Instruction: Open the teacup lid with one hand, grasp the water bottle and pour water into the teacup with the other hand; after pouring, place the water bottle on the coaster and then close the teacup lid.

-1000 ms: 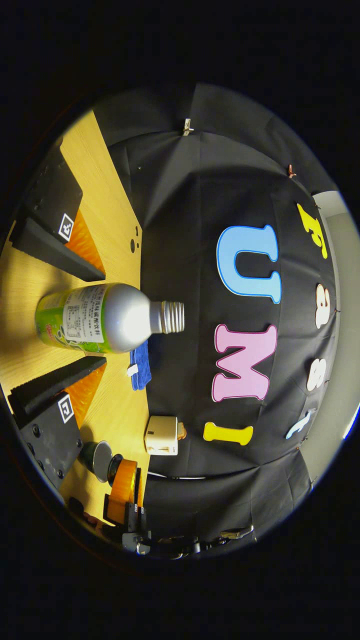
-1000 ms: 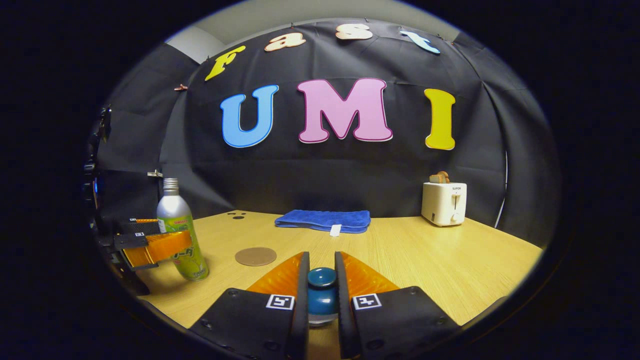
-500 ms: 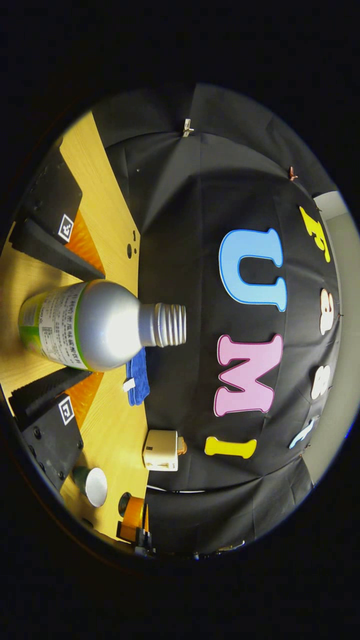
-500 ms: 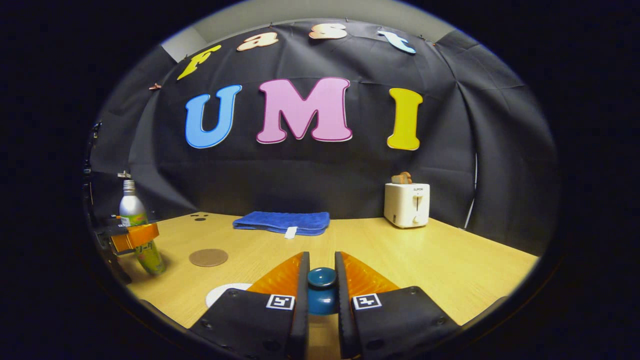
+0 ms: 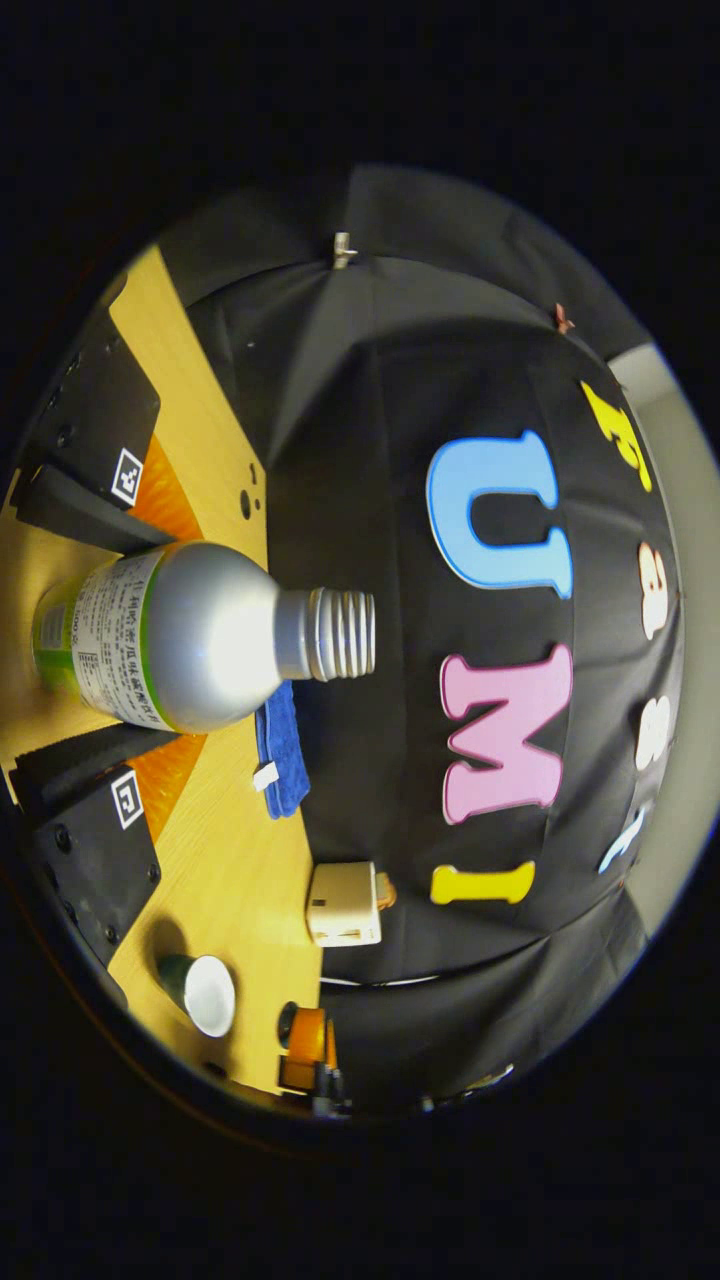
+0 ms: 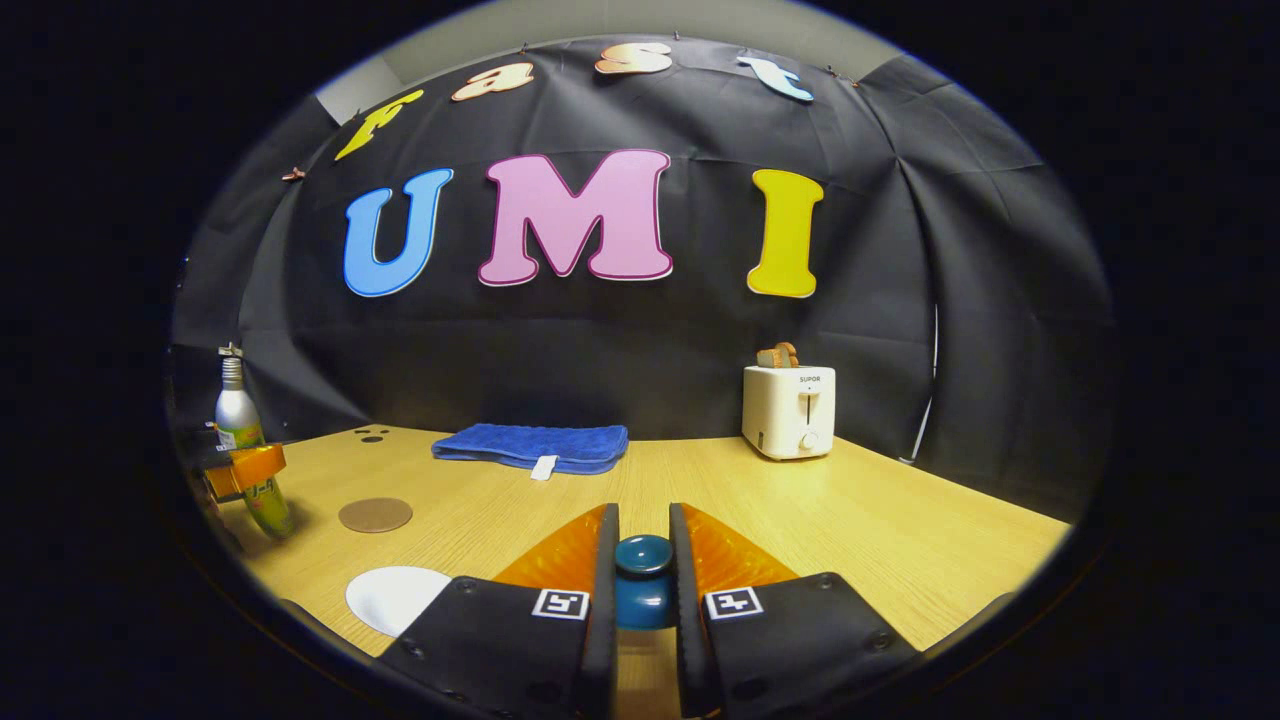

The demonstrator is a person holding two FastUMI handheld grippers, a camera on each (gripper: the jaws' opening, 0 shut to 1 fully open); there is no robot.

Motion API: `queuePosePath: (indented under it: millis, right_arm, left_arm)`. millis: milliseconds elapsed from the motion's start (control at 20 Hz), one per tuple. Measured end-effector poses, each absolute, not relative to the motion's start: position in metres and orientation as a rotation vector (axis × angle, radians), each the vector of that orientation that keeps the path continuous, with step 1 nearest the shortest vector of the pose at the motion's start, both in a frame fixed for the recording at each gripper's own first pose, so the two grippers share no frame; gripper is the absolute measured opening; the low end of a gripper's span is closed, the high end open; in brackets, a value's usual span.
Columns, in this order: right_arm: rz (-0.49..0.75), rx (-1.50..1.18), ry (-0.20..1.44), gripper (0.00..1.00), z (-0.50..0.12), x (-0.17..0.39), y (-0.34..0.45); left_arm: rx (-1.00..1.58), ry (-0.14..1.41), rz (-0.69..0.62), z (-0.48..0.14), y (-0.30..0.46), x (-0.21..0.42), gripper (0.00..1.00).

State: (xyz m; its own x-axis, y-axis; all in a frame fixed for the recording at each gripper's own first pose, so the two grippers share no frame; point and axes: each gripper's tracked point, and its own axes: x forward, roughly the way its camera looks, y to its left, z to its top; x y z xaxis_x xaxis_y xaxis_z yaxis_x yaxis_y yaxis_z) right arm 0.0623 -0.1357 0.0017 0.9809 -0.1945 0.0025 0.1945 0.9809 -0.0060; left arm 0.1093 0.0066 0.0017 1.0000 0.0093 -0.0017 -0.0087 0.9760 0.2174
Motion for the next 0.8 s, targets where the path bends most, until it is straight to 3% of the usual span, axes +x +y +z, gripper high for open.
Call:
queuePosePath:
  millis: [800]
  right_arm:
    - [-0.18, -0.008, -0.004, 0.28, 0.004, 0.057, -0.146]
  left_arm:
    - [1.287, -0.098, -0.251, 0.001, -0.109, 0.113, 0.8]
